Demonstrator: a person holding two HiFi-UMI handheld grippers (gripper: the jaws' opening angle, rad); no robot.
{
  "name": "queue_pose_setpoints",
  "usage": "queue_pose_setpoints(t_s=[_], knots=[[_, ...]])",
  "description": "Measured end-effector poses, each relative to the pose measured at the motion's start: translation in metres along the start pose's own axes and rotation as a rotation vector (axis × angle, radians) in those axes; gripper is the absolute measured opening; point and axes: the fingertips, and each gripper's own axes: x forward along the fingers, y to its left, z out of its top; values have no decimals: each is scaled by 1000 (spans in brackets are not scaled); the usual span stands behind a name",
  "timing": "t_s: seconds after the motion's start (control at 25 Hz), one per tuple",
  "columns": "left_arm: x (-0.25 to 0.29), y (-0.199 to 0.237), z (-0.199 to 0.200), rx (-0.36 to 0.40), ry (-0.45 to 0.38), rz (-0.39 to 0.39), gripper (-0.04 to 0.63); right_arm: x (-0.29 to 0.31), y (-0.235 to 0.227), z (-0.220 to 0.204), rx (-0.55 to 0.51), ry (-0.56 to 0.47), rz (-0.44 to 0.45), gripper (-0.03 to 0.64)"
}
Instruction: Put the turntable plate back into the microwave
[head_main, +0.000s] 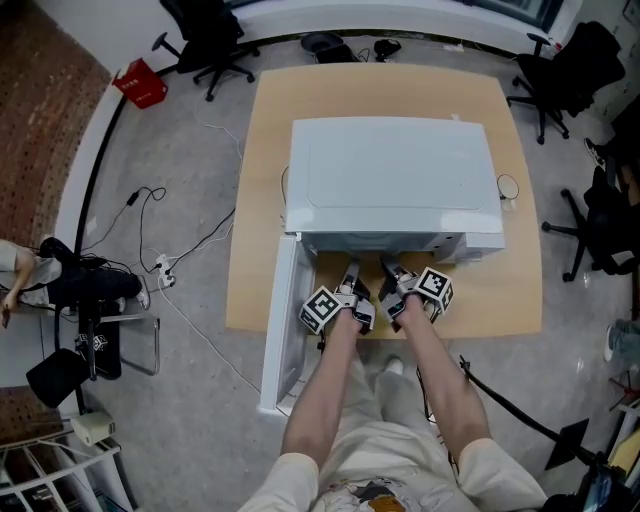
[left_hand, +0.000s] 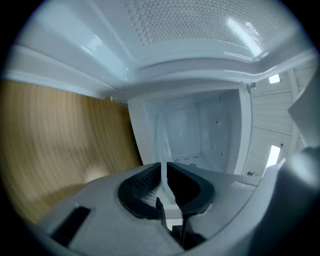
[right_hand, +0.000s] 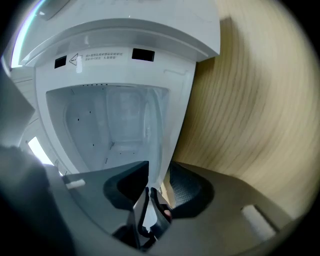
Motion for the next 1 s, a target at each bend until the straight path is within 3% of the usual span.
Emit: queue_pose_setpoints(t_s=[0.16, 0.32, 0.44, 0.6, 0.72, 0.84, 1.0], knots=[[-10, -10, -6, 120, 26, 27, 6, -13, 0, -8, -72, 8, -35, 152], [-24, -38, -20, 337, 84, 40, -3, -36, 16, -15, -240, 12, -71, 101], [-41, -63, -29, 543, 111, 56, -3, -62, 38, -15, -420, -25, -87, 8], [-71, -97, -47, 878, 145, 95, -3, -98, 70, -25, -741, -38, -86, 6], [-93, -118, -67, 1056, 154, 117, -3, -123, 83, -41, -957, -20, -95, 6], [-108, -129, -88, 1129, 161, 134, -3, -138, 95, -58, -1119, -3, -88, 6], [-132, -133, -111, 1128, 161, 152, -3, -158, 97, -80, -1239, 15, -94, 6]])
